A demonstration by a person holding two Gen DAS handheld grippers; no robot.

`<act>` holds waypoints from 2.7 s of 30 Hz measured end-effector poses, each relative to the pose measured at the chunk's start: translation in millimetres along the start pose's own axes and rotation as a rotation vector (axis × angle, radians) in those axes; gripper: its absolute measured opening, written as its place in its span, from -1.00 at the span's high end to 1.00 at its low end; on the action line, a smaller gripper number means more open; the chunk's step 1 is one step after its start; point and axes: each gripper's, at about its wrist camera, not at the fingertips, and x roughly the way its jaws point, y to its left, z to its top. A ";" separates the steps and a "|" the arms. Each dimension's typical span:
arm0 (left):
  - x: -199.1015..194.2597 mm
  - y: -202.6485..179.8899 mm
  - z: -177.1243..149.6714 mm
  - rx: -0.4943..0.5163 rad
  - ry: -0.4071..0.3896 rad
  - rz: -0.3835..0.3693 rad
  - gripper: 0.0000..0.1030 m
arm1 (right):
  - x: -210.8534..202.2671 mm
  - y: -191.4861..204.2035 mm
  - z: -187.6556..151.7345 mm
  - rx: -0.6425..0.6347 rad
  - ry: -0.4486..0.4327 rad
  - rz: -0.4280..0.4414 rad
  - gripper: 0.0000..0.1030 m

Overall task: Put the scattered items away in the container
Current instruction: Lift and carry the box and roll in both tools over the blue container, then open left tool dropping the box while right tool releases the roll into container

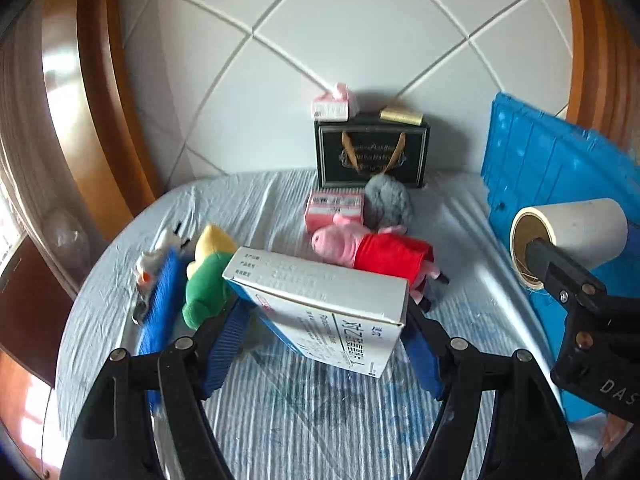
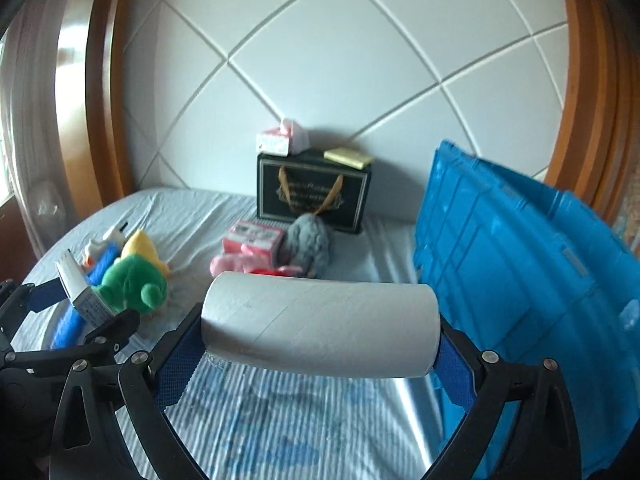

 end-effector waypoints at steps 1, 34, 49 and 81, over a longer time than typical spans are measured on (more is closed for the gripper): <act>-10.7 -1.1 6.5 0.007 -0.023 -0.005 -0.42 | -9.9 -1.3 6.5 0.002 -0.016 -0.010 -0.95; -67.4 -422.2 213.9 0.093 -0.048 -0.178 -0.42 | -71.1 -439.8 84.6 0.054 -0.007 -0.262 -0.95; 70.4 -458.4 150.0 0.133 0.401 -0.129 -0.43 | 79.8 -489.9 29.5 0.101 0.318 -0.167 -0.95; 92.7 -484.2 128.3 0.287 0.521 -0.075 -0.70 | 95.5 -500.4 22.0 0.146 0.373 -0.192 -0.99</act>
